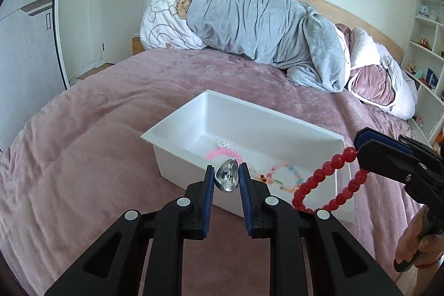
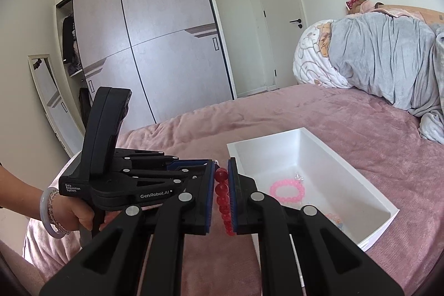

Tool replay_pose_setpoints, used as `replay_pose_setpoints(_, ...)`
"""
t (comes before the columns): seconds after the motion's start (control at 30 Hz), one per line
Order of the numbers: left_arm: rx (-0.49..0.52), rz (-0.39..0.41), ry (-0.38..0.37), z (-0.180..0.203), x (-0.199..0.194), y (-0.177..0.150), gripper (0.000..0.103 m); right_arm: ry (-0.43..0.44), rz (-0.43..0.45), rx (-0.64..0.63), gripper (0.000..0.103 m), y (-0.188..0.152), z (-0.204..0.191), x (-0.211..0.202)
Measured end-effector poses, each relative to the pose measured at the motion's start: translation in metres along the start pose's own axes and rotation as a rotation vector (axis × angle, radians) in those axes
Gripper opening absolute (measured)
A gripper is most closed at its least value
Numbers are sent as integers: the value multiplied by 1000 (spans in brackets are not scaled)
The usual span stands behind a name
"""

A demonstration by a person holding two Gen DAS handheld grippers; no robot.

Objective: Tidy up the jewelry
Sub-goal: 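Carry the silver pendant over the box with the left tool while the right tool carries the red bracelet, then open both tools to drop the pendant and red bracelet into the box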

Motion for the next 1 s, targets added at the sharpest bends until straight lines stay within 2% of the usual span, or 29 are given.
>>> replay_pose_setpoints(0.27, -30, 45, -2, 12, 12, 25, 23, -60, 39, 30, 10, 6, 27, -18)
replay_pose_setpoints(0.5, -27, 48, -10, 29, 32, 37, 23, -143, 18, 32, 10, 4, 50, -23)
replay_pose_setpoints(0.73, -37, 28, -6, 40, 59, 38, 23, -148, -23, 87, 10, -14, 70, -9)
replay_pose_setpoints(1.0, -16, 17, 22, 37, 78, 31, 23, -136, -73, 91, 10, -25, 72, 13)
Point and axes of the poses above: each gripper's, at about its wrist camera, not at the fingertips, and x roughly the way its jaws point, z to its right, y to its top, the point moved 1 cm from there along x, roughly the way its jaws point, and after that the axes turned 12 degrees about -x, right-handed, at the moved point
